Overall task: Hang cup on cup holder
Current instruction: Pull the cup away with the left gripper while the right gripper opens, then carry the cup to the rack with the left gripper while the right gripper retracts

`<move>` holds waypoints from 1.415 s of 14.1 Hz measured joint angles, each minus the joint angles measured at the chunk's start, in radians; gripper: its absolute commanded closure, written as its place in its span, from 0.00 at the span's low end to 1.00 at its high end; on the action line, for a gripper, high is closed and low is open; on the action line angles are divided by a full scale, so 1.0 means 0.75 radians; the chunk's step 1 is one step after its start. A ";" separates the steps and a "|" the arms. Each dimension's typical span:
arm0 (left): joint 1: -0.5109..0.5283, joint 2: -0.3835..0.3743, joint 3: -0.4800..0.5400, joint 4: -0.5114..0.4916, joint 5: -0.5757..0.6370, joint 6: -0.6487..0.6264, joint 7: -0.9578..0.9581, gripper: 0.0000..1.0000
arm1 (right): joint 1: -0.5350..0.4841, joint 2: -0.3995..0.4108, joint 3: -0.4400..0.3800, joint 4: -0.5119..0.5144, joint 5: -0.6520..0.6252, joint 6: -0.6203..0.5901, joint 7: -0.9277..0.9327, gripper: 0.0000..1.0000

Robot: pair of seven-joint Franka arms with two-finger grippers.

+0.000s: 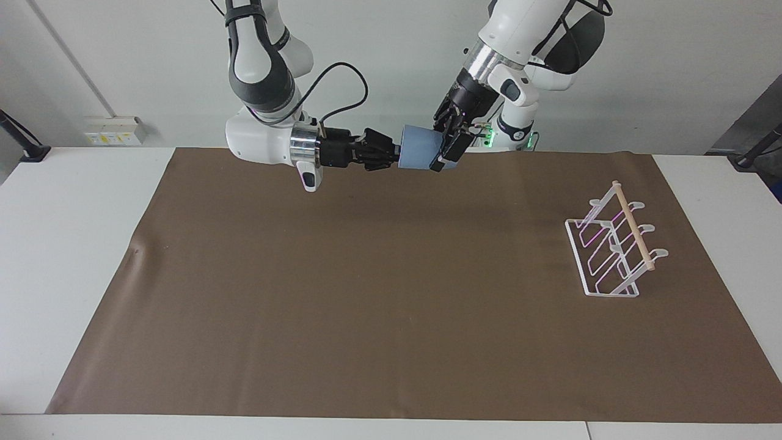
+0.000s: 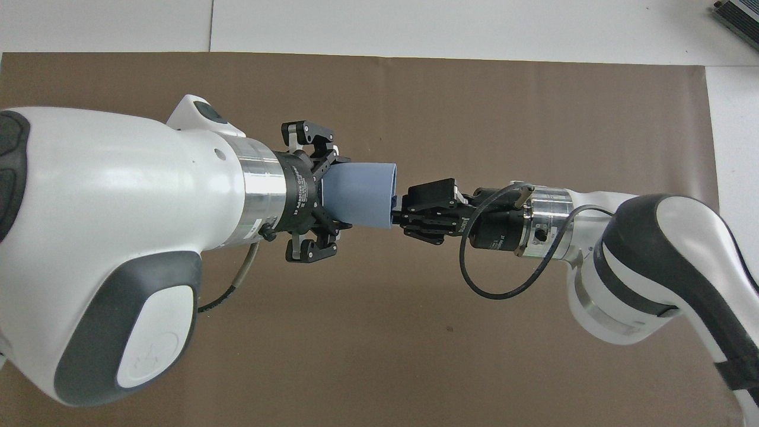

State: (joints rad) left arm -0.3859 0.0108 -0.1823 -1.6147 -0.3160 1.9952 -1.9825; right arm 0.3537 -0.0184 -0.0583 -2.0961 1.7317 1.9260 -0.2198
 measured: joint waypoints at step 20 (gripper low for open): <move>0.211 -0.171 0.030 -0.456 0.411 -0.137 0.476 1.00 | -0.244 -0.057 -0.013 0.151 -1.413 0.036 0.231 0.00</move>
State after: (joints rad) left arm -0.2279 -0.1178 -0.1597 -1.9569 -0.0076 1.8925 -1.6252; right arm 0.1706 -0.0612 -0.0682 -1.9826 0.6723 1.9533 -0.0468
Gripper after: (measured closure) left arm 0.225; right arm 0.000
